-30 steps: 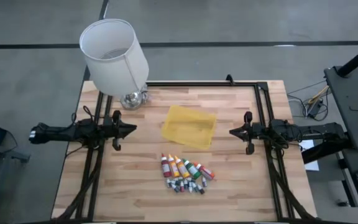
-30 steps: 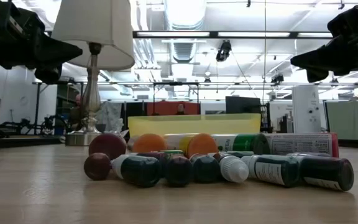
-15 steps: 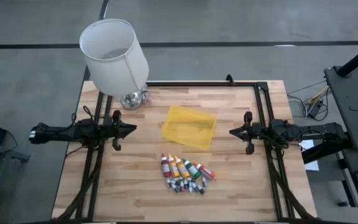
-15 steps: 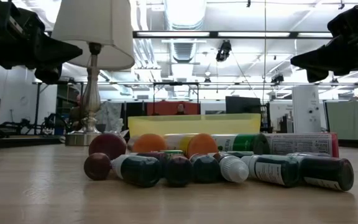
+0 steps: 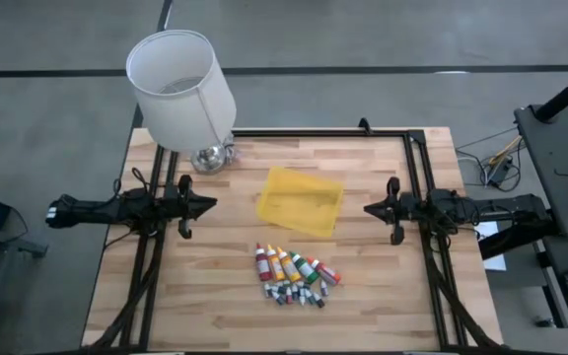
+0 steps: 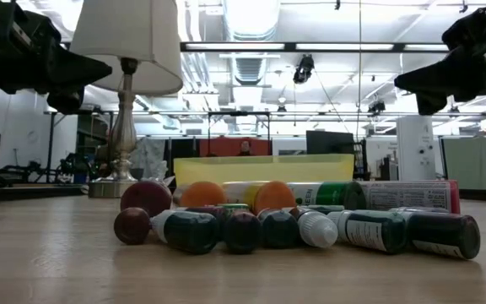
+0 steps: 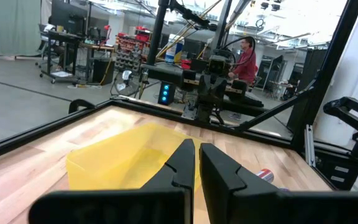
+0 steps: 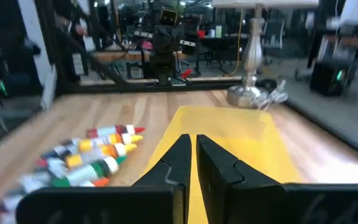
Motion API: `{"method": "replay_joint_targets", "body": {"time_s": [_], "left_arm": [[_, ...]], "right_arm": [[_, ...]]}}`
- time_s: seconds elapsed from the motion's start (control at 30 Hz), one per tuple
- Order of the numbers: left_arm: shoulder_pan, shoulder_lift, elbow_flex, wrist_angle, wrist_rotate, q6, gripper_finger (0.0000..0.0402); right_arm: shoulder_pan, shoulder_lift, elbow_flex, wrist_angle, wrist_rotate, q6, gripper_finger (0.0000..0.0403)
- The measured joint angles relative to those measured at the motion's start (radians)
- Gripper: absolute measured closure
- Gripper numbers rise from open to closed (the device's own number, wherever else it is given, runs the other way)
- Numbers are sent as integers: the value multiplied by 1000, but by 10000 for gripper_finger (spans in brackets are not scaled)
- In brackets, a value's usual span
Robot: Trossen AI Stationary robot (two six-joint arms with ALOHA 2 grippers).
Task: Pick & Place food coloring
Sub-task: Put the large orange food coloring bottle into the yellow bin
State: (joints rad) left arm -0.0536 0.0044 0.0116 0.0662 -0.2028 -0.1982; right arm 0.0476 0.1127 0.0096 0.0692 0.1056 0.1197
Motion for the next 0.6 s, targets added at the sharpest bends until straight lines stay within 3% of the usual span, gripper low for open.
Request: {"method": "replay_joint_targets", "body": {"time_s": [0.37,0.6], "left_arm": [[0,0,0,0,0,0,401],[0,0,0,0,0,0,401]], "right_arm": [[0,0,0,26,35,402,385],[0,0,0,24,77,445,385]]}}
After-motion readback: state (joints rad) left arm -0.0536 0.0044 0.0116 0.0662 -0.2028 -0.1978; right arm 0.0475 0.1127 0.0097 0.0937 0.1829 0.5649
